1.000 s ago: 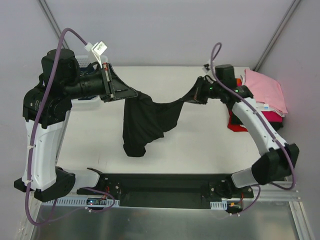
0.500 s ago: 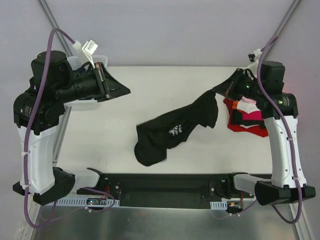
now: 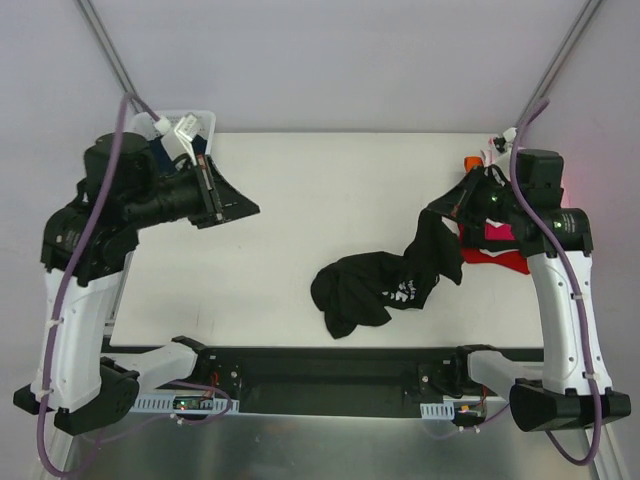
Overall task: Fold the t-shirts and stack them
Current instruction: Flatten out the tshirt
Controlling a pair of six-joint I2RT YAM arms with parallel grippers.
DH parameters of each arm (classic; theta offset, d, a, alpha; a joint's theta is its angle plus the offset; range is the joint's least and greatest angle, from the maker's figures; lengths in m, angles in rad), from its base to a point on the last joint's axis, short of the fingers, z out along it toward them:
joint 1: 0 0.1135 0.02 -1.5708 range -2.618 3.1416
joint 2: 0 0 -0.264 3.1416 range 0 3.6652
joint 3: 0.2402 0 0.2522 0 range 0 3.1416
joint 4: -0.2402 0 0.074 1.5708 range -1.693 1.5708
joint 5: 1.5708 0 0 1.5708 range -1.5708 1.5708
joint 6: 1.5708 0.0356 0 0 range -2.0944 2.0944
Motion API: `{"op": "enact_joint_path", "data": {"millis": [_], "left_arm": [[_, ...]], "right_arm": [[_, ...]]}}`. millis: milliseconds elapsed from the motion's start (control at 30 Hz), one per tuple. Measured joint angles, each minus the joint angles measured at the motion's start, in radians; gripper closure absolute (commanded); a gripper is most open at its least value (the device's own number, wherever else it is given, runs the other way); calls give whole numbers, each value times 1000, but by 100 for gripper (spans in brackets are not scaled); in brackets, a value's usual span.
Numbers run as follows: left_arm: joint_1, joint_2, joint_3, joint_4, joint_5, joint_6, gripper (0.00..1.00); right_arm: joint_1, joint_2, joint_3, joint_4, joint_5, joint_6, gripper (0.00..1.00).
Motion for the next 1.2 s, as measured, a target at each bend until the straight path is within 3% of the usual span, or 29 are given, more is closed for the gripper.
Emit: {"op": "enact_joint_path", "data": {"millis": [67,200,233,333,700,900,1067,1200], "left_arm": [[-1,-10,-108,29,23,-8,87],[-14,-8,-306,84,29,-10,40],[-22,-8,-354,98,30,-9,20],[-63,-10,-465,137,28,-11,8],[-345,78,-747,336,-17,-55,16],[-466,163,-898,406,-127,-124,16],[-505,290,-925,439,-224,-188,18],[-551,455,-846,451,-247,-195,19]], "right_arm": [[0,14,-39,-1,0,0,99],[0,26,-73,0,-1,-3,99],[0,26,-75,1,-2,-4,99],[0,33,-82,4,-7,-7,99],[0,118,-140,42,-10,-6,99],[0,124,-198,71,-10,-6,99],[0,163,-218,84,-10,-7,99],[1,195,-218,91,-10,-11,99]]}}
